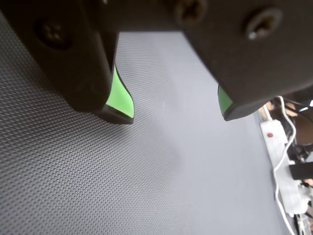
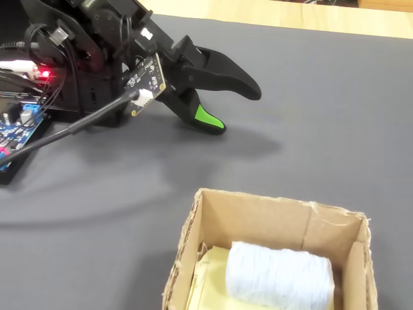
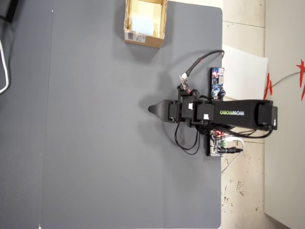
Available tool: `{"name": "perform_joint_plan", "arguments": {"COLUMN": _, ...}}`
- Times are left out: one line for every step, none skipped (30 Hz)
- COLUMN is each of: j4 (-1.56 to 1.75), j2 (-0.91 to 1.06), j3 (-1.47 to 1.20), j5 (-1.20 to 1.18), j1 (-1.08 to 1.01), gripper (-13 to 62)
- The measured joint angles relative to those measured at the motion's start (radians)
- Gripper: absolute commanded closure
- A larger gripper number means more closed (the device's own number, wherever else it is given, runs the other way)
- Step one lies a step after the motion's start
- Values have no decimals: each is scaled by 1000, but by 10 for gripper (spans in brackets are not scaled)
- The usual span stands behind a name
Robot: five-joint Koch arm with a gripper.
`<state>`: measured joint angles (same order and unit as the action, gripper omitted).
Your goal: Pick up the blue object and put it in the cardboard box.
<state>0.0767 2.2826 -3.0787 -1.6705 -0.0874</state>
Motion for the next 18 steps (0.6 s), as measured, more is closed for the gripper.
{"name": "perform_joint_plan", "arguments": {"j4": -2, "j2": 0, "j3": 0, "j5": 0, "j1": 0, "gripper": 151}}
{"name": "perform_joint_plan", "arguments": {"j4": -2, "j2": 0, "j3": 0, "j5": -2, "j1": 0, "gripper": 152}}
{"name": "perform_joint_plan", "arguments": {"j4": -2, "j2": 0, "j3": 0, "j5": -2, "j1": 0, "gripper": 151}}
{"name": "perform_joint_plan", "arguments": {"j4": -3, "j2": 0, "j3": 0, "j5": -2, "j1": 0, "gripper": 151}}
{"name": "perform_joint_plan", "arguments": {"j4": -6, "j2": 0, "j3": 0, "j5": -3, "j1": 0, "gripper": 153}}
{"name": "perform_joint_plan", "arguments": {"j4": -15, "j2": 0, "j3": 0, "j5": -5, "j1": 0, "gripper": 153}}
{"name": "perform_joint_plan", "arguments": {"j4": -17, "j2": 0, "j3": 0, "j5": -5, "j1": 0, "gripper": 154}}
{"name": "perform_joint_plan", "arguments": {"j4": -17, "j2": 0, "j3": 0, "j5": -5, "j1": 0, "gripper": 154}}
{"name": "perform_joint_plan", "arguments": {"j4": -17, "j2": 0, "j3": 0, "j5": -5, "j1": 0, "gripper": 154}}
{"name": "perform_joint_plan", "arguments": {"j4": -17, "j2": 0, "j3": 0, "j5": -5, "j1": 0, "gripper": 154}}
{"name": "perform_joint_plan", "arguments": {"j4": -17, "j2": 0, "j3": 0, "j5": -5, "j1": 0, "gripper": 154}}
{"name": "perform_joint_plan", "arguments": {"j4": -17, "j2": 0, "j3": 0, "j5": -5, "j1": -2, "gripper": 154}}
{"name": "perform_joint_plan", "arguments": {"j4": -17, "j2": 0, "j3": 0, "j5": -5, "j1": -3, "gripper": 154}}
{"name": "perform_joint_plan", "arguments": {"j4": -17, "j2": 0, "j3": 0, "j5": -5, "j1": -6, "gripper": 154}}
{"name": "perform_joint_plan", "arguments": {"j4": -17, "j2": 0, "j3": 0, "j5": -6, "j1": -8, "gripper": 154}}
{"name": "perform_joint_plan", "arguments": {"j4": -17, "j2": 0, "j3": 0, "j5": -6, "j1": -8, "gripper": 154}}
{"name": "perform_joint_plan", "arguments": {"j4": -17, "j2": 0, "j3": 0, "j5": -6, "j1": -8, "gripper": 154}}
{"name": "perform_joint_plan", "arguments": {"j4": -17, "j2": 0, "j3": 0, "j5": -6, "j1": -8, "gripper": 154}}
